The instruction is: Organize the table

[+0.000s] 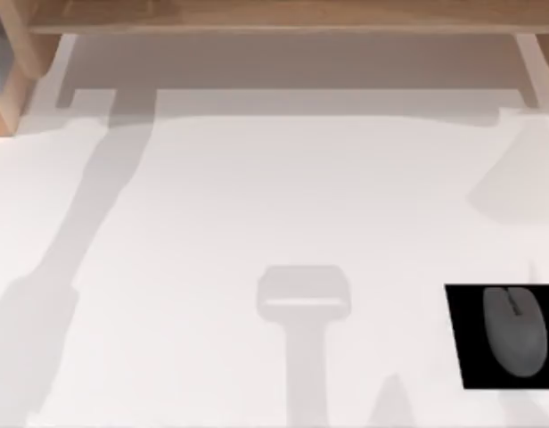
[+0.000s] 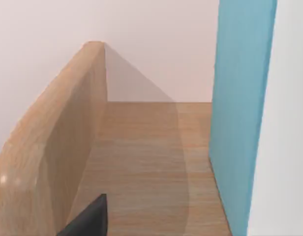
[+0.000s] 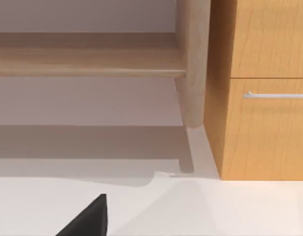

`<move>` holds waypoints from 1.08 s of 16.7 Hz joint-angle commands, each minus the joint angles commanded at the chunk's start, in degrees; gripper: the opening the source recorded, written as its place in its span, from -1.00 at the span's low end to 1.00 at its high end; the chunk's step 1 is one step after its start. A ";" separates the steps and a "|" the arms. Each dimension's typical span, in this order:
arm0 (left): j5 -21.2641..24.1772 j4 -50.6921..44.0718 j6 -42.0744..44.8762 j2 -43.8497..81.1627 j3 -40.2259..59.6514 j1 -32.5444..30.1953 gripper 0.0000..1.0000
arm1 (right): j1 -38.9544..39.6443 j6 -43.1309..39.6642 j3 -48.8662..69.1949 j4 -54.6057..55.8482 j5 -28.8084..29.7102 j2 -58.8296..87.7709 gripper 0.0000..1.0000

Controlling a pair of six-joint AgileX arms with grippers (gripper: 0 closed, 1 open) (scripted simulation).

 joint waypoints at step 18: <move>-1.44 -1.46 -0.43 18.78 21.51 -1.84 1.00 | 0.00 0.00 0.00 0.00 0.00 0.00 1.00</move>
